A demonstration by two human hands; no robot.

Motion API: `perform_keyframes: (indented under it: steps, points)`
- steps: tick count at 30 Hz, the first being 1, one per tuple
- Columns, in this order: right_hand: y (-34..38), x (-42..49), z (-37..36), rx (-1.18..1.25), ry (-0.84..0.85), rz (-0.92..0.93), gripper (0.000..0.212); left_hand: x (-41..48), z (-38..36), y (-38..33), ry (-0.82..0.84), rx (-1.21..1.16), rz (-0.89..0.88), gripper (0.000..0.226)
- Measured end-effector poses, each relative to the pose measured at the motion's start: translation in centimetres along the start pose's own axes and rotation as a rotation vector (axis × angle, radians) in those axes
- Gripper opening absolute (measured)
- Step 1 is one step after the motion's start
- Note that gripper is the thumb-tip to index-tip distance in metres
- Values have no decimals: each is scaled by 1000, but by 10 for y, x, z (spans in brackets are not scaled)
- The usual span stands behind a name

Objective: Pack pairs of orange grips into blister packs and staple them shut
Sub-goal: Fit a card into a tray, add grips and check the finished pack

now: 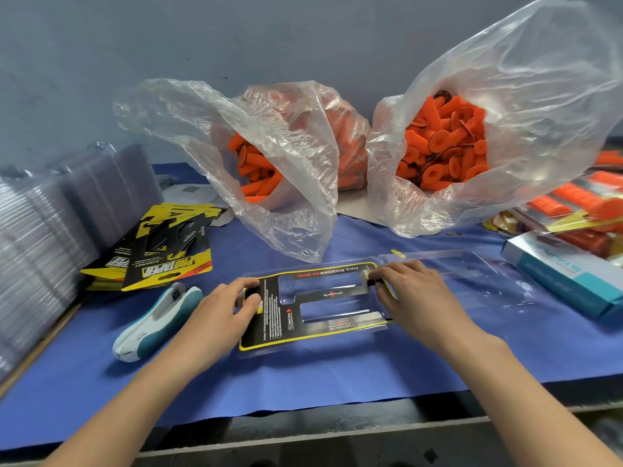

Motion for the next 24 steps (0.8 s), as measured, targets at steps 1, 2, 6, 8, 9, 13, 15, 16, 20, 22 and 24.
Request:
perform_keyframes:
  steps: [1,2,6,8,9,13,15,16,20,22,24]
  points:
    - [0,0,0,6,-3,2,27,1,-1,1,-1,5,1,26]
    - [-1,-1,0,9,-6,4,27,1,-2,2,1,10,0,26]
    - [-1,-3,-1,16,-14,16,26,2,-6,5,18,51,-23,25]
    - [-2,-4,-2,13,-16,18,27,2,-6,6,19,36,-30,25]
    - [-2,-4,-2,14,-16,16,27,3,-6,6,12,-2,-25,24]
    - [-2,-3,-1,13,-2,10,29,8,-4,11,-17,-176,61,21]
    - [-2,-2,-1,9,-1,9,29,10,-6,15,-2,-224,117,20]
    - [-1,-2,-1,12,-1,9,29,11,-6,16,4,-256,142,20]
    - [-1,-3,-1,13,0,11,29,17,-7,22,44,-303,191,15]
    - [0,-3,-1,9,2,8,30,18,-8,22,53,-305,190,10]
    - [0,-3,-1,14,1,6,30,18,-9,21,49,-300,194,9]
Point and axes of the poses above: each hand's wrist, its own x-axis towards the middle knuckle, its own z-axis out of the back of the hand, y = z × x, the point moved 3 cm from there along x, towards the middle knuckle, and after that the axes turned 3 degrees about z, right-handed, at the moved point
